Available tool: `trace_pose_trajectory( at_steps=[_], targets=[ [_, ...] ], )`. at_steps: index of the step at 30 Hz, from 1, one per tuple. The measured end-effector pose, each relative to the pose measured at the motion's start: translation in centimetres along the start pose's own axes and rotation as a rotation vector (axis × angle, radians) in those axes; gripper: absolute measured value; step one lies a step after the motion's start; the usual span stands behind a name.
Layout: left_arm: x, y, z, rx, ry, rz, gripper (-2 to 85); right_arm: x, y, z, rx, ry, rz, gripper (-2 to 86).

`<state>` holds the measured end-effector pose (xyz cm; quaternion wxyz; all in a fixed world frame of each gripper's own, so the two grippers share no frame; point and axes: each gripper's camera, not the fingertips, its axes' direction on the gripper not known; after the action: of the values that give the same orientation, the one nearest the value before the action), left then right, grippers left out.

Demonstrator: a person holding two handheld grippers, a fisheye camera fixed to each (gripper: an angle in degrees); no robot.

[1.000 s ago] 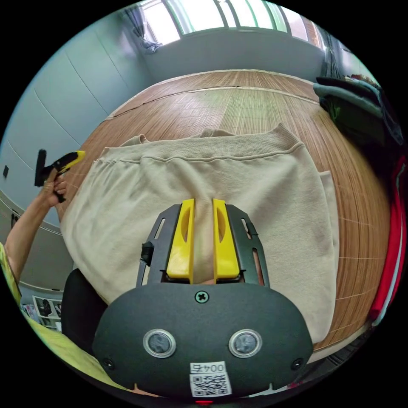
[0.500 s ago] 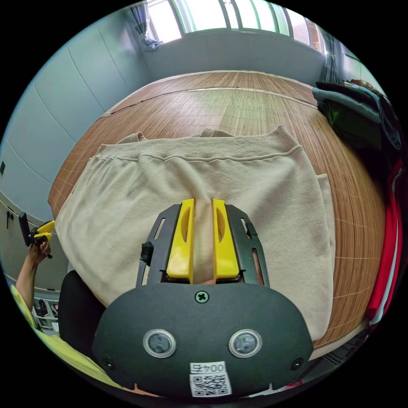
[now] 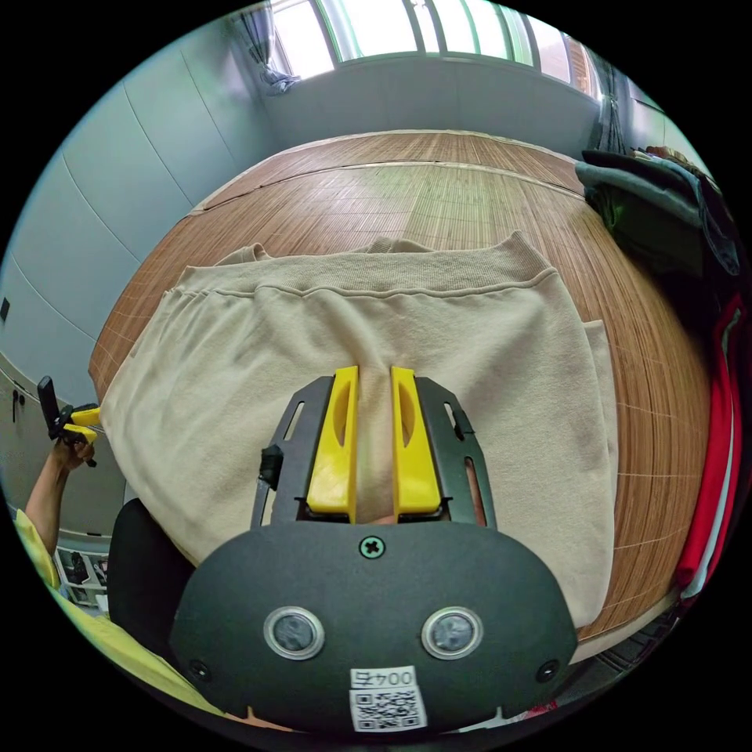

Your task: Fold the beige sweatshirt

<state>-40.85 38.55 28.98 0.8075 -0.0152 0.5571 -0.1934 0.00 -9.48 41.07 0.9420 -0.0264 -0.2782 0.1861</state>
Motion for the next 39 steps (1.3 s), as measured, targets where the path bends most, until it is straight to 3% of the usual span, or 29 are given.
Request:
trace_pose_trajectory(
  at_steps=[6, 8, 12, 23, 29, 34, 39],
  targets=[
    [0.0, -1.7, 0.7, -0.025, 0.01, 0.051, 11.0, -0.3, 0.2, 0.3, 0.0, 0.005, -0.004, 7.7],
    [-0.5, -1.8, 2.3, -0.13, 0.021, 0.069, 10.9, -0.4, 0.3, 0.5, 0.0, 0.007, -0.006, 7.7],
    [-1.4, -1.7, 2.1, -0.099, 0.067, 0.055, 9.6, -0.4, 0.3, 0.6, 0.0, 0.004, -0.004, 7.7],
    [-3.4, -3.0, 2.0, -0.263, 0.067, 0.044, 2.1, 0.2, 0.3, 1.1, 0.0, 0.011, -0.005, 7.7],
    [-3.4, -1.1, 2.0, -0.154, 0.09, -0.029, 1.9, 0.9, 0.2, 1.1, 0.001, 0.012, -0.007, 7.6],
    [-2.5, 0.3, 0.5, -0.19, 0.018, -0.091, 3.0, 1.8, 0.1, 1.1, 0.001, 0.008, -0.005, 7.6],
    [2.0, -3.0, -2.3, 0.018, -0.014, -0.075, 6.4, 2.9, 0.1, 1.0, 0.002, 0.01, -0.007, 7.6]
  ],
)
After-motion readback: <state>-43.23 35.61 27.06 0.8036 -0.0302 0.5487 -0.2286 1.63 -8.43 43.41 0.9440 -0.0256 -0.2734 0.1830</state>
